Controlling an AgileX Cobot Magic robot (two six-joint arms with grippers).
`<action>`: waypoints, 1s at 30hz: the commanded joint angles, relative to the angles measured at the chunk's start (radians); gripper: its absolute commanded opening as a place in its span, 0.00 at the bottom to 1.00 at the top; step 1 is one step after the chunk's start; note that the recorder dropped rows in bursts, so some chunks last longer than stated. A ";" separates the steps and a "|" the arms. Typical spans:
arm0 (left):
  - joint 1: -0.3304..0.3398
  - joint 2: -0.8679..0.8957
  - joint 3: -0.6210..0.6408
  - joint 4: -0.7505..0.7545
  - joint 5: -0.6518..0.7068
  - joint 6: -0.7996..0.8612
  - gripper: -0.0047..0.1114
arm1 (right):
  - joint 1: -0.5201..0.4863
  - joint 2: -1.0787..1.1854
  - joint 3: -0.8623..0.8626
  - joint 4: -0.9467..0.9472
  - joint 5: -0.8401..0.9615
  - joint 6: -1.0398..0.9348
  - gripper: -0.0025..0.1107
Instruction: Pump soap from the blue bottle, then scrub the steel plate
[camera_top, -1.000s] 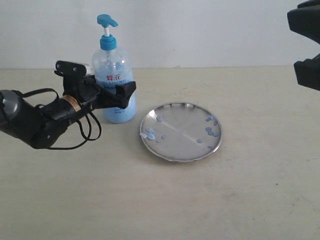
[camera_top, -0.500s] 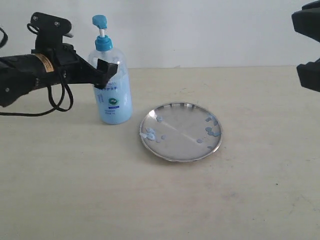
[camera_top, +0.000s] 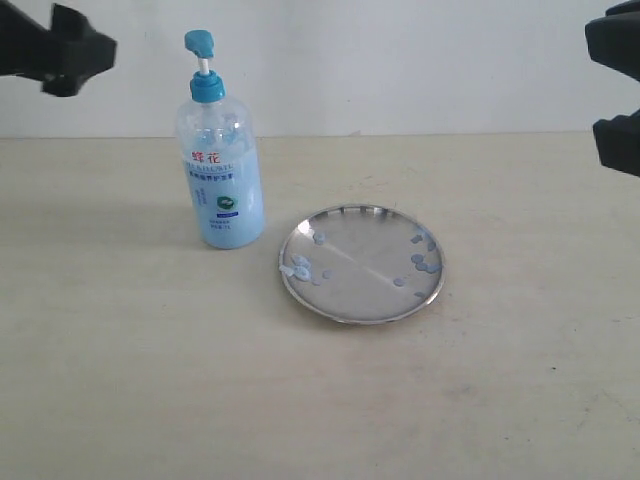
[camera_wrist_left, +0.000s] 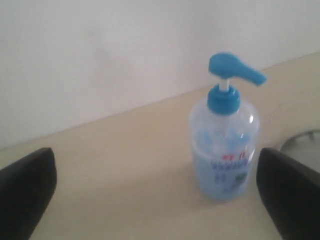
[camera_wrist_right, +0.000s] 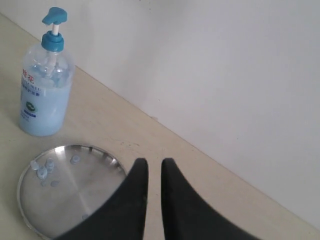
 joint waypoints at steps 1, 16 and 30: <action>-0.001 -0.181 0.004 -0.005 0.370 0.015 0.97 | 0.000 0.001 0.003 -0.006 -0.007 0.076 0.02; -0.001 -0.498 0.430 -0.788 0.216 0.149 0.35 | 0.000 0.001 0.003 0.058 0.006 0.173 0.02; -0.001 -0.859 0.455 -0.724 -0.227 0.546 0.08 | 0.000 0.001 0.003 0.058 0.006 0.153 0.02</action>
